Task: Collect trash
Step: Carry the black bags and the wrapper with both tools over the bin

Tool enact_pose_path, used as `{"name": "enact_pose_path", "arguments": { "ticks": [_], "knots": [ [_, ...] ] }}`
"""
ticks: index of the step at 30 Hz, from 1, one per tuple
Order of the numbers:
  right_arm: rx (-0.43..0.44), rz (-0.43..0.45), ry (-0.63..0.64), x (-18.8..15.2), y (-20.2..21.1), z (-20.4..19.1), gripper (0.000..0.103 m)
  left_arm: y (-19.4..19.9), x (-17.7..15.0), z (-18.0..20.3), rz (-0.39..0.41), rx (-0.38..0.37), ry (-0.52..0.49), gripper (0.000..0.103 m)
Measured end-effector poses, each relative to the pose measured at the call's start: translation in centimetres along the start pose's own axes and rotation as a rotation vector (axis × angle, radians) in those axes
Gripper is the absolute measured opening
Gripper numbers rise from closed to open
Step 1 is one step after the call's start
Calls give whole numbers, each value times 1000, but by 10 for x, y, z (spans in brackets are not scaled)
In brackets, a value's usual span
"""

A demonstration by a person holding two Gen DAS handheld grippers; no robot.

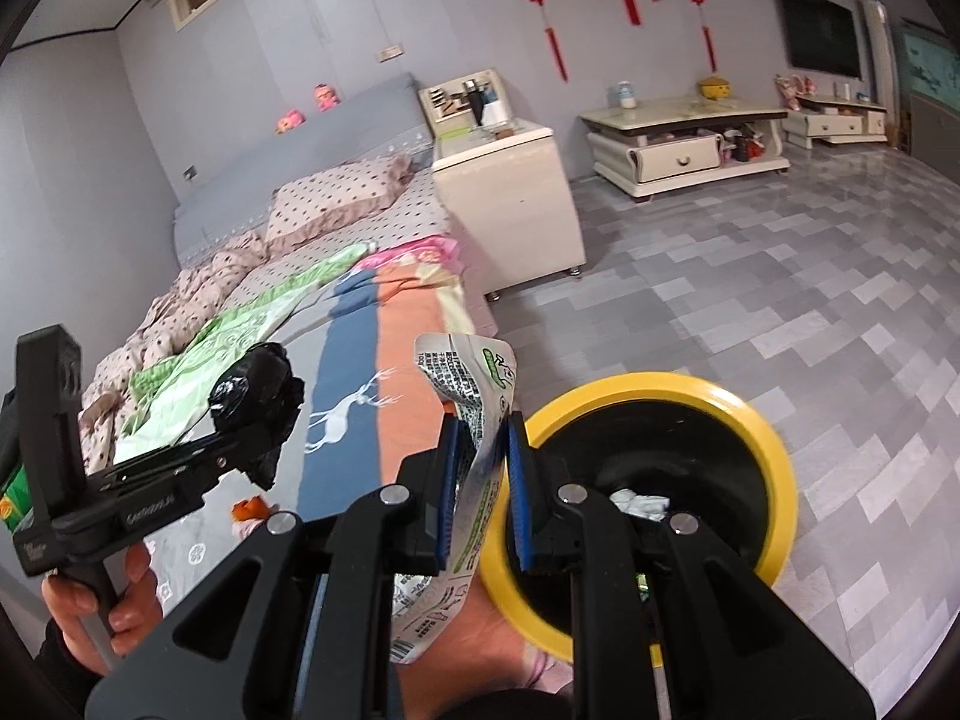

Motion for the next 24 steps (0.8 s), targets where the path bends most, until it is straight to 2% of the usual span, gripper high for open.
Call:
{"name": "enact_pose_path", "arguments": {
  "ticks": [12, 24],
  "knots": [
    [-71, 69, -59, 34, 17, 52, 15, -20, 16, 50, 12, -55, -61, 30],
    [-125, 101, -86, 58, 19, 82, 15, -43, 22, 84, 3, -78, -106, 30]
  ]
}}
Point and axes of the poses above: each gripper's, at about its wrist camera, not at the fingertips, and y roughly against the way its jaws point, z to its right, x to its top, the point moved 2 cm from there along -y, roughly the way its jaws point, and after that the axes turned 9 degrees about -y, right-handed, at the moved point
